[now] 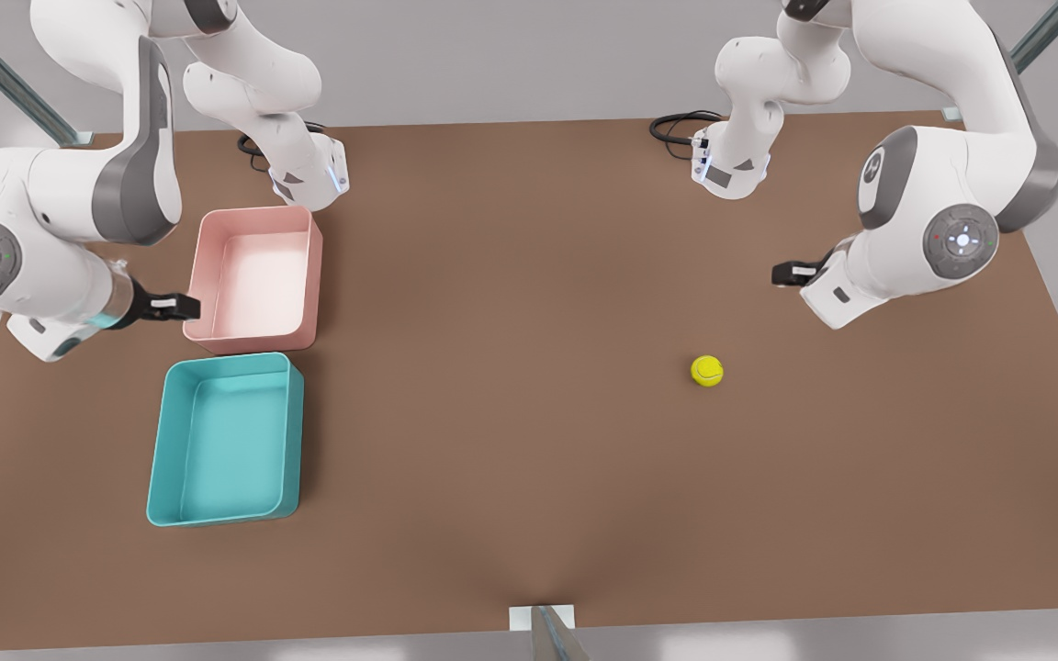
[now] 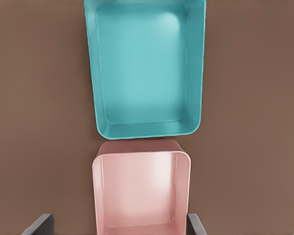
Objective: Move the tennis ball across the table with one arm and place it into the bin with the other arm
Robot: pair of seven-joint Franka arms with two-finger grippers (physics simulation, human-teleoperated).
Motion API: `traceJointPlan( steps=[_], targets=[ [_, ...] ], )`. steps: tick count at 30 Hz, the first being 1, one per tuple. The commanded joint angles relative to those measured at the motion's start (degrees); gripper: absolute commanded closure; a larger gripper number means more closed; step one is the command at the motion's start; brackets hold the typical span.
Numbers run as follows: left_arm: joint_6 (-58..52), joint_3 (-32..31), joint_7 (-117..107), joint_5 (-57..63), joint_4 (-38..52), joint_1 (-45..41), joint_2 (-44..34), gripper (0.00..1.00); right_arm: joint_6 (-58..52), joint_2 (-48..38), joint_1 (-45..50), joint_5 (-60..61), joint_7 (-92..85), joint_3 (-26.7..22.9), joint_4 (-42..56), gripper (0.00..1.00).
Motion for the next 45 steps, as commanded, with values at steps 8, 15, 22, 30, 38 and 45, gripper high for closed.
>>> traceJointPlan(
  steps=[8, 15, 22, 30, 38, 45],
  targets=[
    [26.08, -0.24, 20.35, -4.84, -4.25, 1.57, 12.29, 0.79, 5.82, 0.98, -0.47, 1.73, -0.73, -0.51, -0.58, 0.0],
    [41.38, -0.33, 96.03, -1.85, -18.32, 1.57, 14.84, 0.79, 4.59, 1.86, -0.12, 2.79, -0.64, -0.25, -0.05, 0.0],
    [51.14, -0.95, 111.86, 1.75, -23.51, 2.18, 16.69, 0.79, 4.5, 2.3, 0.06, 2.79, -0.47, -0.16, 0.04, 0.0],
    [47.01, -1.12, 84.0, 2.1, -26.32, 2.45, 17.39, 0.79, 4.42, 2.74, 0.67, 2.44, -0.91, -0.25, 0.57, 0.0],
    [47.89, -1.12, 86.55, 5.53, -27.81, 1.31, 19.41, 0.79, 3.36, 3.18, 0.76, 2.52, -0.73, -0.25, 0.83, 0.0],
    [47.89, -1.12, 81.27, 5.26, -27.82, -0.01, 20.91, 0.79, 3.27, 3.53, 0.76, 2.44, -1.08, -0.25, 1.18, 0.0]
  ],
)
